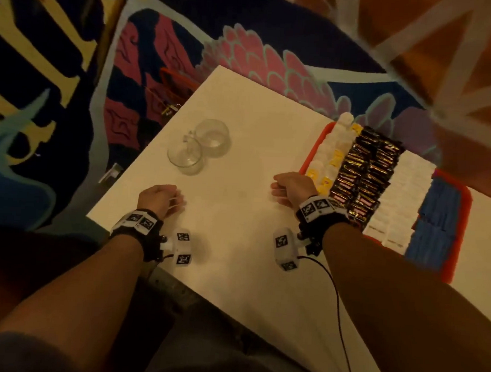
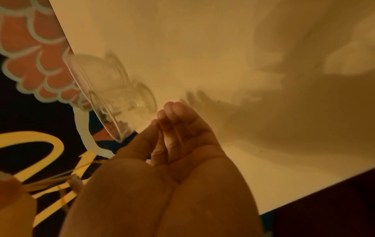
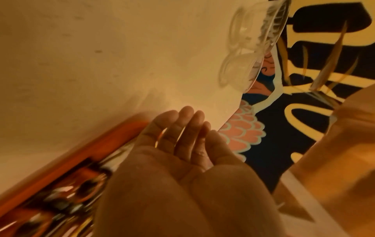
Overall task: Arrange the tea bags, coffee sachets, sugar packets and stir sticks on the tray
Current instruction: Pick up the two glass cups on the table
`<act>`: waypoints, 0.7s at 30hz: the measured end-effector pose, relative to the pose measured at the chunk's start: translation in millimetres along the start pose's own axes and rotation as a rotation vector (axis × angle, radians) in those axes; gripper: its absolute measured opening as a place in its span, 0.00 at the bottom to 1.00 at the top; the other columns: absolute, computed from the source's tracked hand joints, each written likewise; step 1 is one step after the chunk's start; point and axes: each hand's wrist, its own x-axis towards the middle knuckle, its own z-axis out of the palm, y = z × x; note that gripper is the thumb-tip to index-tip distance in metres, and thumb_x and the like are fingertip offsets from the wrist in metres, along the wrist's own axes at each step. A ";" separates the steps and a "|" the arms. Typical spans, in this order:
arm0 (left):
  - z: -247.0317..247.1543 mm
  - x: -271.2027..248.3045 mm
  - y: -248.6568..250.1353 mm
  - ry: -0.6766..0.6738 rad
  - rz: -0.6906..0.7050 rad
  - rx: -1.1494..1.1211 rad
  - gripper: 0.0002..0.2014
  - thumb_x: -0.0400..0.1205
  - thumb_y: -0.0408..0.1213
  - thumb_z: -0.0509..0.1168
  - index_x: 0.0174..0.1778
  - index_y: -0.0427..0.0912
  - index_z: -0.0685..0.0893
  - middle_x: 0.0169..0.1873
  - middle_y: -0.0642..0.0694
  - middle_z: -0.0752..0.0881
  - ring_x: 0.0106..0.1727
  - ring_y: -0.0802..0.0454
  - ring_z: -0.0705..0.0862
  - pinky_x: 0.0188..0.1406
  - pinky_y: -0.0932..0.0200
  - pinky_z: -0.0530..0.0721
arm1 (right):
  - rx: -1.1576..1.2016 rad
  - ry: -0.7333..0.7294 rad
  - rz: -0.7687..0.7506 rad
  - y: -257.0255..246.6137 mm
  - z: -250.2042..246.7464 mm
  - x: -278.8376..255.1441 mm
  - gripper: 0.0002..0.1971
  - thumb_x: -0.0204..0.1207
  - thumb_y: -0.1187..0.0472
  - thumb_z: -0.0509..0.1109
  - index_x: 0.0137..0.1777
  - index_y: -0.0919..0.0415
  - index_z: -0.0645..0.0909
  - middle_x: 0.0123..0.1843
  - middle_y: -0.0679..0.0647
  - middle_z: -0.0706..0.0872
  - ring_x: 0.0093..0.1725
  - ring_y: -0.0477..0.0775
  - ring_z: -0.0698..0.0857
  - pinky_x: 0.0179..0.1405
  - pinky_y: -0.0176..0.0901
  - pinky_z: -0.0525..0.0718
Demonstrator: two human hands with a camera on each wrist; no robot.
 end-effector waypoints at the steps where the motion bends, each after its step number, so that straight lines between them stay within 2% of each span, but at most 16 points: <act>1: -5.6 9.8 6.7 0.005 0.002 -0.005 0.07 0.87 0.28 0.63 0.45 0.38 0.84 0.51 0.32 0.87 0.43 0.42 0.87 0.62 0.39 0.87 | -0.013 -0.019 -0.014 -10.1 14.5 7.7 0.06 0.82 0.62 0.66 0.44 0.58 0.83 0.40 0.54 0.87 0.37 0.50 0.84 0.33 0.40 0.80; 4: -15.6 38.2 25.2 -0.013 0.032 0.012 0.06 0.86 0.26 0.62 0.52 0.38 0.84 0.50 0.35 0.86 0.43 0.44 0.85 0.55 0.44 0.87 | -0.032 -0.062 -0.032 -38.9 51.0 33.6 0.07 0.83 0.62 0.66 0.45 0.57 0.83 0.42 0.54 0.86 0.40 0.51 0.84 0.38 0.43 0.82; 5: -16.4 46.8 30.4 -0.045 0.054 0.039 0.08 0.86 0.26 0.62 0.58 0.37 0.83 0.50 0.37 0.85 0.43 0.45 0.84 0.52 0.47 0.87 | -0.030 -0.063 -0.033 -47.0 60.9 43.2 0.07 0.83 0.62 0.65 0.45 0.57 0.83 0.43 0.55 0.86 0.42 0.52 0.84 0.39 0.43 0.83; 7: -17.2 64.0 38.2 -0.145 0.109 0.112 0.18 0.85 0.23 0.62 0.72 0.38 0.78 0.52 0.41 0.82 0.47 0.47 0.83 0.49 0.50 0.86 | -0.029 -0.049 -0.035 -60.0 78.1 63.7 0.06 0.84 0.61 0.65 0.49 0.58 0.83 0.47 0.55 0.85 0.46 0.54 0.84 0.42 0.45 0.84; 10: -18.7 83.1 44.8 -0.279 0.206 0.268 0.31 0.82 0.19 0.65 0.80 0.48 0.72 0.65 0.44 0.78 0.60 0.44 0.82 0.58 0.45 0.87 | -0.004 -0.043 -0.033 -72.8 98.9 88.3 0.08 0.84 0.60 0.64 0.58 0.59 0.83 0.53 0.55 0.84 0.53 0.55 0.83 0.49 0.49 0.84; 12: -18.4 89.7 47.4 -0.346 0.269 0.369 0.35 0.80 0.20 0.67 0.81 0.52 0.70 0.70 0.47 0.77 0.65 0.49 0.81 0.63 0.47 0.85 | 0.050 -0.064 -0.018 -78.0 109.5 97.9 0.11 0.85 0.60 0.63 0.62 0.60 0.83 0.56 0.56 0.83 0.55 0.55 0.82 0.54 0.52 0.83; 14: -16.1 92.8 50.2 -0.398 0.324 0.419 0.35 0.79 0.17 0.67 0.81 0.49 0.72 0.73 0.48 0.77 0.62 0.61 0.82 0.62 0.62 0.83 | 0.074 -0.094 0.007 -79.9 116.9 101.3 0.11 0.84 0.59 0.62 0.60 0.59 0.84 0.59 0.56 0.84 0.58 0.56 0.83 0.60 0.55 0.84; 15: -14.5 93.6 50.9 -0.408 0.341 0.426 0.34 0.79 0.17 0.68 0.79 0.47 0.74 0.73 0.48 0.78 0.62 0.61 0.82 0.61 0.66 0.81 | 0.084 -0.106 0.013 -79.8 119.4 101.1 0.09 0.84 0.59 0.62 0.56 0.58 0.84 0.57 0.55 0.85 0.58 0.56 0.83 0.61 0.56 0.84; 16: -13.2 93.8 50.4 -0.403 0.347 0.416 0.32 0.78 0.17 0.68 0.77 0.47 0.76 0.72 0.48 0.79 0.66 0.58 0.81 0.63 0.65 0.80 | 0.101 -0.109 0.014 -79.1 121.3 101.3 0.09 0.84 0.58 0.62 0.52 0.57 0.84 0.54 0.54 0.86 0.57 0.56 0.84 0.61 0.56 0.84; 19: -10.1 92.1 41.6 -0.310 0.318 0.283 0.27 0.77 0.19 0.70 0.69 0.48 0.81 0.66 0.48 0.83 0.70 0.48 0.80 0.72 0.48 0.80 | 0.157 -0.086 0.012 -72.1 124.6 101.6 0.11 0.86 0.55 0.60 0.49 0.55 0.83 0.52 0.53 0.86 0.52 0.55 0.84 0.57 0.55 0.84; 21: -4.8 87.1 32.6 -0.239 0.288 0.154 0.26 0.76 0.16 0.70 0.67 0.43 0.81 0.62 0.45 0.83 0.66 0.44 0.83 0.67 0.42 0.84 | 0.165 -0.077 0.009 -64.1 125.8 101.1 0.11 0.86 0.53 0.59 0.52 0.55 0.82 0.54 0.54 0.86 0.50 0.55 0.85 0.55 0.54 0.84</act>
